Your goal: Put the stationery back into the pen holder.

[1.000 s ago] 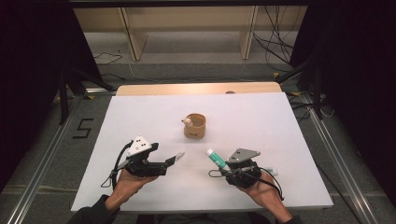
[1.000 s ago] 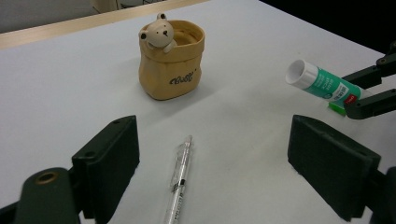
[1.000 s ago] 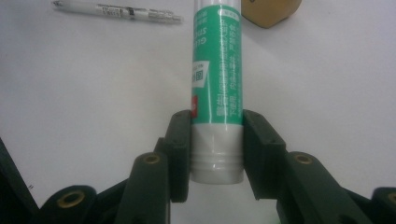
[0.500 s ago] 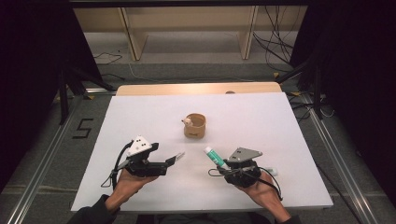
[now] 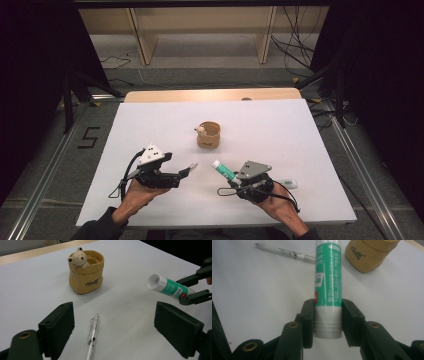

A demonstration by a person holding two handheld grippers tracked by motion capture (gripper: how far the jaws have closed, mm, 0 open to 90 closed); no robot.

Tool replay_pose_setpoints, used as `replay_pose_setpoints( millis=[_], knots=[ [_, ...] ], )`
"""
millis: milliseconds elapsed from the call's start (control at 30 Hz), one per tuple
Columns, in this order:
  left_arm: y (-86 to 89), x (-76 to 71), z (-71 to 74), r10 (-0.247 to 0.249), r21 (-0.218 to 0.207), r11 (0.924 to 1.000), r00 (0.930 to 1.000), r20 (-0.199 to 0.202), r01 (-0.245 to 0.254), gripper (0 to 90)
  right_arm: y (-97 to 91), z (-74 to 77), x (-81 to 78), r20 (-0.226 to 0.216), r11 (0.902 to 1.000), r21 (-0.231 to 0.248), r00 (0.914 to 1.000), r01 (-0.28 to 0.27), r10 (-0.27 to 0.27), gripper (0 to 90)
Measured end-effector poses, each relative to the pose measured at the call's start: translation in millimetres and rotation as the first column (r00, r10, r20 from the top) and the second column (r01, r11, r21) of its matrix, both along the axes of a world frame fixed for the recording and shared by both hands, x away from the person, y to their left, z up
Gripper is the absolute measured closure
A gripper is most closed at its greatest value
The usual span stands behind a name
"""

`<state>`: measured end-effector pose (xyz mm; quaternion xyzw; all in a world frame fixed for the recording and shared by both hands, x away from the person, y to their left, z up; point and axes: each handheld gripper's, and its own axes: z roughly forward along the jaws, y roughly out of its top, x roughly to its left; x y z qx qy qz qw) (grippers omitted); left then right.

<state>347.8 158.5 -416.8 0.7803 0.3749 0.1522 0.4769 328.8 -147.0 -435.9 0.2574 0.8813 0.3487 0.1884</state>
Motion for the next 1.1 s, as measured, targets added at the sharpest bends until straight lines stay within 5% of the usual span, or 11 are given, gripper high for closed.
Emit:
replay_pose_setpoints(
  millis=[300,533,900,1100],
  knots=[
    [-5.1,0.8,0.9,-0.033,0.018,0.9993,0.9994,-0.015,0.033,16.2,9.5,0.1,-5.0,0.051,0.9954,-0.064,0.9959,-0.071,0.075,65.9],
    [-6.6,1.2,4.2,-0.054,0.028,0.9981,0.9984,-0.019,0.054,16.2,19.6,0.3,-12.9,0.132,0.9818,-0.143,0.9807,-0.125,0.144,65.9],
    [-14.6,5.1,9.4,-0.123,0.065,0.9897,0.9903,-0.065,0.127,16.2,32.6,-4.0,-27.4,0.259,0.9369,-0.298,0.9293,-0.183,0.264,65.9],
    [-21.0,8.6,15.5,-0.173,0.108,0.9770,0.9798,-0.100,0.184,16.2,37.7,-7.8,-36.1,0.338,0.8897,-0.410,0.8725,-0.202,0.353,65.9]
  ],
)
